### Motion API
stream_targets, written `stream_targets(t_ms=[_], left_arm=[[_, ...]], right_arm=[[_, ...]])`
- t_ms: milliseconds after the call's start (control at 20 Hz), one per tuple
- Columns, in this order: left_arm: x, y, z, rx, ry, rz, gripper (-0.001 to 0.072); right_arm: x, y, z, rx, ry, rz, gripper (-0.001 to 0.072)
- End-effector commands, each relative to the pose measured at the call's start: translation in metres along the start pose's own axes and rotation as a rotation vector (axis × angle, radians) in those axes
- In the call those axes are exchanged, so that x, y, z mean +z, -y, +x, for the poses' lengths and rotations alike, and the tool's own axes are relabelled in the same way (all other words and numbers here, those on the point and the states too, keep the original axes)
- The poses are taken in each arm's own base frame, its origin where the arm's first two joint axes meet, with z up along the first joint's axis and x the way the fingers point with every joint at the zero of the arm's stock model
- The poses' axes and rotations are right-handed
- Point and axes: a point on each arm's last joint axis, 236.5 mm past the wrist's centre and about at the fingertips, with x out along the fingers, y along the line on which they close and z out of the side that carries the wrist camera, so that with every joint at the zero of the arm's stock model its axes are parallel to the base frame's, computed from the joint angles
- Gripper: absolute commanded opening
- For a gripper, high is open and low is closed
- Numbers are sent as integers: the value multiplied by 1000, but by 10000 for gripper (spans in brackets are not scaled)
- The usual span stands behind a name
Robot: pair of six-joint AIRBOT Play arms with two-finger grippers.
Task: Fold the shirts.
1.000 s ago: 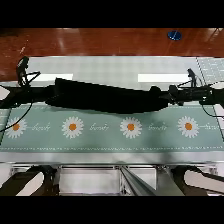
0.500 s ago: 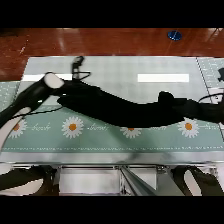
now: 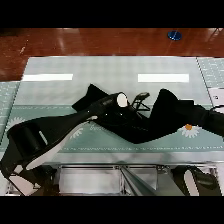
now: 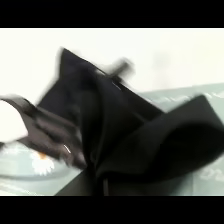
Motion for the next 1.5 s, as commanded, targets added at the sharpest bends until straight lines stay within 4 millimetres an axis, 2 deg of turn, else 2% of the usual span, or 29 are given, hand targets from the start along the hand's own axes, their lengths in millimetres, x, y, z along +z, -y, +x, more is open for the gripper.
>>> stream_targets(t_ms=[0,100,200,300,400,500,550,650,750,800,900,1050,1100,1150,1200,1300,1350,1450], left_arm=[[0,24,9,-88,-10,13,18],[24,-1,-22,-88,38,-41,17],[51,-33,-77,-95,106,-104,18],[70,-65,-150,-105,195,-158,17],[75,-99,-234,-69,307,-185,17],[58,-129,-316,15,423,-210,17],[43,-141,-354,81,479,-213,17],[10,-156,-418,220,617,-214,18],[-24,-158,-463,304,763,-245,18],[-40,-156,-476,335,820,-249,18],[-67,-148,-483,378,902,-260,18],[-86,-137,-465,377,941,-259,18],[-86,-137,-456,363,940,-263,18],[-86,-141,-444,355,925,-266,18],[-83,-147,-433,348,913,-274,18],[-80,-157,-410,334,882,-291,18],[-79,-161,-401,328,864,-300,18],[-78,-172,-398,331,856,-323,18]], right_arm=[[10,-15,1,69,33,0,17],[13,-27,4,137,25,1,17],[13,-38,12,185,0,-9,17],[14,-56,28,229,-40,-34,17],[21,-80,53,272,-61,-61,17],[21,-101,90,300,-111,-82,17],[18,-110,112,306,-146,-86,17],[7,-125,164,306,-222,-104,18],[-6,-132,218,294,-296,-111,18],[-14,-134,242,289,-331,-111,18],[-33,-133,285,275,-398,-103,18],[-56,-135,337,279,-446,-56,29],[-61,-139,349,290,-455,-34,109],[-69,-147,355,318,-489,-11,294],[-78,-158,356,361,-533,-34,420],[-79,-168,344,407,-599,-67,416],[-69,-170,332,426,-620,-68,415],[-32,-160,293,425,-637,-76,407]])
